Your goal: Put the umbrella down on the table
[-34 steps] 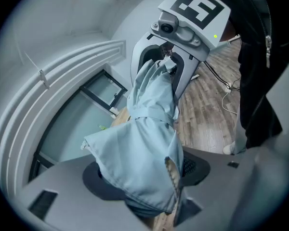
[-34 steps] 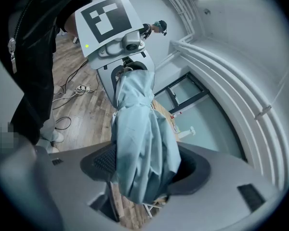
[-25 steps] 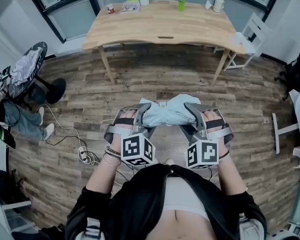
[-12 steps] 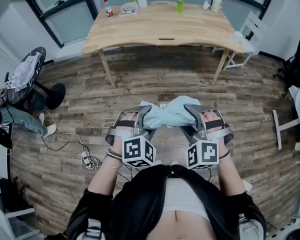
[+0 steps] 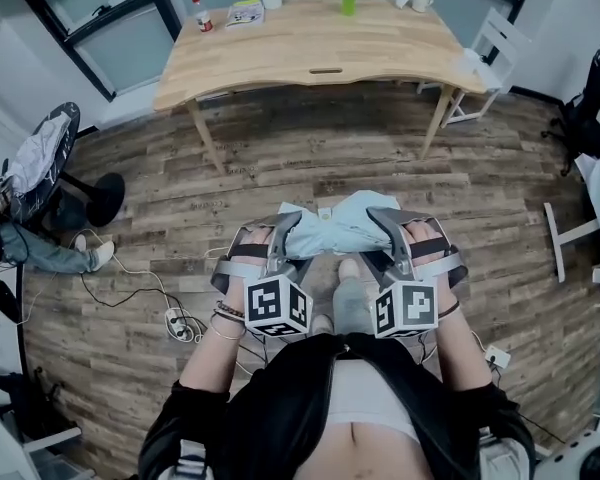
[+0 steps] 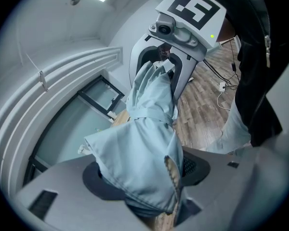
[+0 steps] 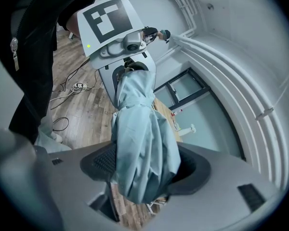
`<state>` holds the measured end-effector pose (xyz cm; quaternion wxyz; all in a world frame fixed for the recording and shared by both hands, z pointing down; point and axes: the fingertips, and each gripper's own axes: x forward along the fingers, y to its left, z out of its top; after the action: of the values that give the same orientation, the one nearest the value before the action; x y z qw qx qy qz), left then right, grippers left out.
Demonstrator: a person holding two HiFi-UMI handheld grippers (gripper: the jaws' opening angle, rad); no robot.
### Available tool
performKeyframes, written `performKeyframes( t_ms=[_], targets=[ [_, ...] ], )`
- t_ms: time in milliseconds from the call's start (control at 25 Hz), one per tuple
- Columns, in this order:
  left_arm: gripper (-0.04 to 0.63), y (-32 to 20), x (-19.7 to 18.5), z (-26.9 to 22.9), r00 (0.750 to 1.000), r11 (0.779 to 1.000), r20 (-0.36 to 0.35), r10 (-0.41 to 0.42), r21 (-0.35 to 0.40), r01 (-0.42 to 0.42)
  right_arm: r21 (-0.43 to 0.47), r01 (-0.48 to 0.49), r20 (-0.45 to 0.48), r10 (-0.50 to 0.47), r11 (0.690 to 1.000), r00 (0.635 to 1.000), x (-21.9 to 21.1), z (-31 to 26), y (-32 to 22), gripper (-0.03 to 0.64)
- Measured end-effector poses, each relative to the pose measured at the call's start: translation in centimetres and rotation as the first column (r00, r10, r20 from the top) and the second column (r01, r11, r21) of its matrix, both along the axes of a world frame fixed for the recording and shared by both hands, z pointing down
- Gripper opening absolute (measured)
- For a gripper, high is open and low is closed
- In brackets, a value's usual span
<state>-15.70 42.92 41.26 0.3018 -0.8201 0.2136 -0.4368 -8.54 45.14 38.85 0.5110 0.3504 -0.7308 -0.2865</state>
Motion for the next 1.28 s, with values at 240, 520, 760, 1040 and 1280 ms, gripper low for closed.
performKeyframes(
  t_ms=[240, 520, 760, 1040, 1280],
  targets=[
    [0.285, -1.9, 0.6, 0.4, 1.000, 1.000, 0.011, -0.005, 0.003, 0.005, 0.001, 0.002, 0.005, -0.002, 1.000, 1.000, 0.6, 0.5, -2.0, 0.321],
    [0.285, -7.5, 2.4, -0.2, 1.000, 0.999, 0.013, -0.021, 0.032, 0.021, 0.021, 0.020, 0.010, -0.020, 1.000, 1.000, 2.5, 0.0, -7.7, 0.321],
    [0.285, -13.4, 4.8, -1.2, 0.999, 0.998, 0.003, -0.040, 0.043, 0.039, 0.030, 0.039, 0.007, -0.039, 0.999, 0.999, 4.9, -1.0, -13.7, 0.321],
    [0.285, -18.8, 8.4, -1.7, 0.999, 0.998, -0.002, -0.048, 0.042, 0.048, 0.034, 0.055, 0.001, -0.055, 0.998, 0.998, 8.5, -1.4, -19.2, 0.321],
    [0.285, -22.5, 11.1, -2.0, 0.998, 0.997, -0.013, -0.055, 0.053, 0.056, 0.034, 0.052, -0.003, -0.052, 0.998, 0.999, 11.1, -1.9, -22.9, 0.321]
  ],
)
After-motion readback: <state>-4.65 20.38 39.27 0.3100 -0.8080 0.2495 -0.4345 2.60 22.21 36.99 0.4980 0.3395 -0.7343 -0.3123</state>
